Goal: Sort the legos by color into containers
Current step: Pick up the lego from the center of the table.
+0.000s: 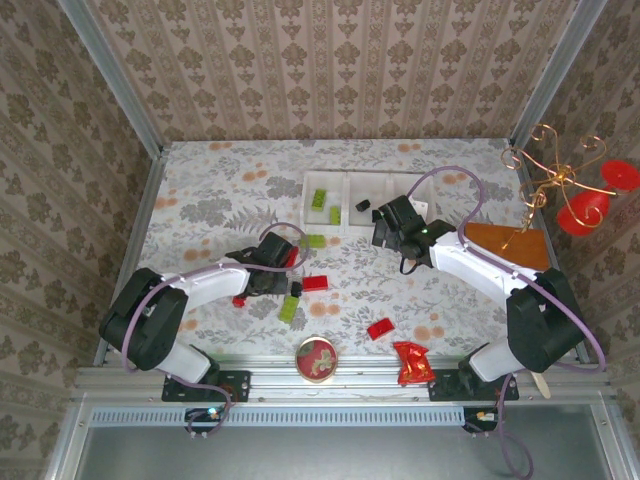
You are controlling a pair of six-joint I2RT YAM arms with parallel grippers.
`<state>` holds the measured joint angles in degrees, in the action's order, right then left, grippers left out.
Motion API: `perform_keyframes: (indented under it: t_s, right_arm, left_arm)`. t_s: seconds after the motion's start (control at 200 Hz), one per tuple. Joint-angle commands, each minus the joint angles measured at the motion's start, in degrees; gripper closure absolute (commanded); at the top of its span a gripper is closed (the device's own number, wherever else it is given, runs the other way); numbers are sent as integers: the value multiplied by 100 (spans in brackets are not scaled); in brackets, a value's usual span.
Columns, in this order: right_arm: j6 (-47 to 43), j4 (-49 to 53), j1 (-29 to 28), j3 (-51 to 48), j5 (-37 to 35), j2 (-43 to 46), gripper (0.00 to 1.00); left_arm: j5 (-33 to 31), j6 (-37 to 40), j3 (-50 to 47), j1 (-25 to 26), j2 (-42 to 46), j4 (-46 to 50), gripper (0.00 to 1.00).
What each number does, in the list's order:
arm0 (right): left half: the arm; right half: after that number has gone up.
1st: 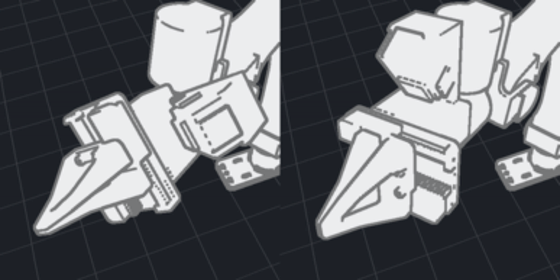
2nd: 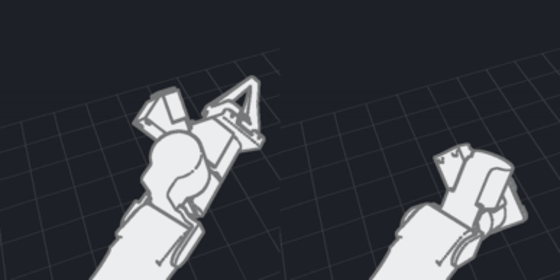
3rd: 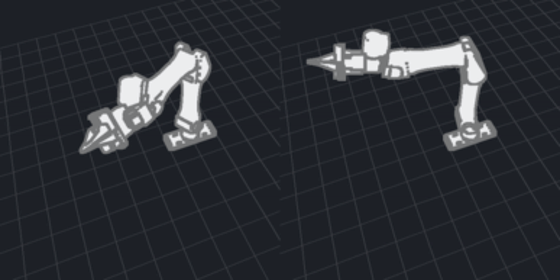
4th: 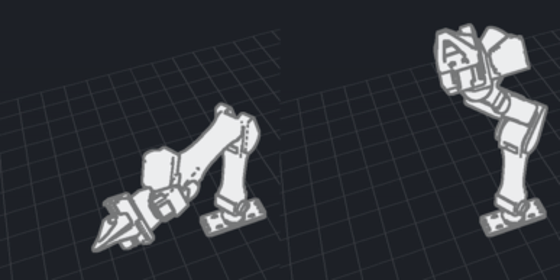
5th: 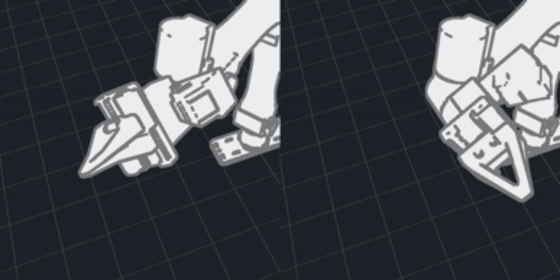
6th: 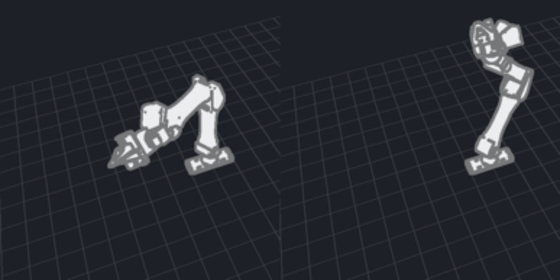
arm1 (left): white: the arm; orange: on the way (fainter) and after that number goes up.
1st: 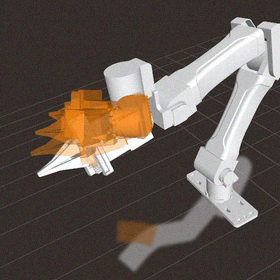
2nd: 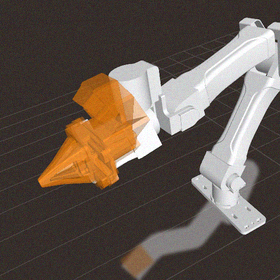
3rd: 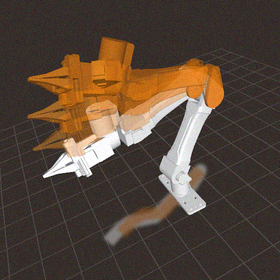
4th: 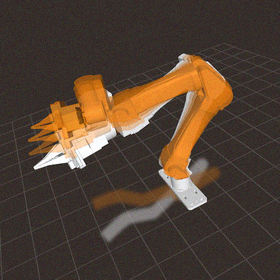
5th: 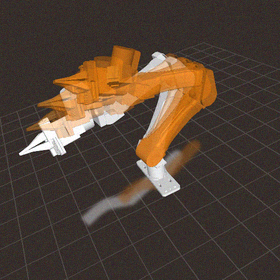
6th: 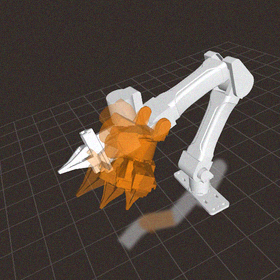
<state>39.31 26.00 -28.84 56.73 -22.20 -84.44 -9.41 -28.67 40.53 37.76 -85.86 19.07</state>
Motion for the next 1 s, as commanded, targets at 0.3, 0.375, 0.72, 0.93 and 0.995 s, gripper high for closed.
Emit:
perform_keyframes:
  t_s: [0.3,0.375,0.72,0.93,0.995]
  right_arm:
    - [164,221,10,-54,-241,-99,0]
    - [173,221,7,-61,-233,-99,0]
    - [209,152,10,-87,-259,-59,0]
    - [285,134,11,-112,-348,-1,0]
    - [312,134,13,-136,-388,24,0]
  left_arm:
    - [-106,37,160,-92,292,233,87]
    - [-164,70,236,-93,379,297,89]
    - [-284,187,763,-93,712,205,89]
    - [-96,232,1209,-80,466,-236,90]
    - [35,234,1350,-70,337,-410,90]
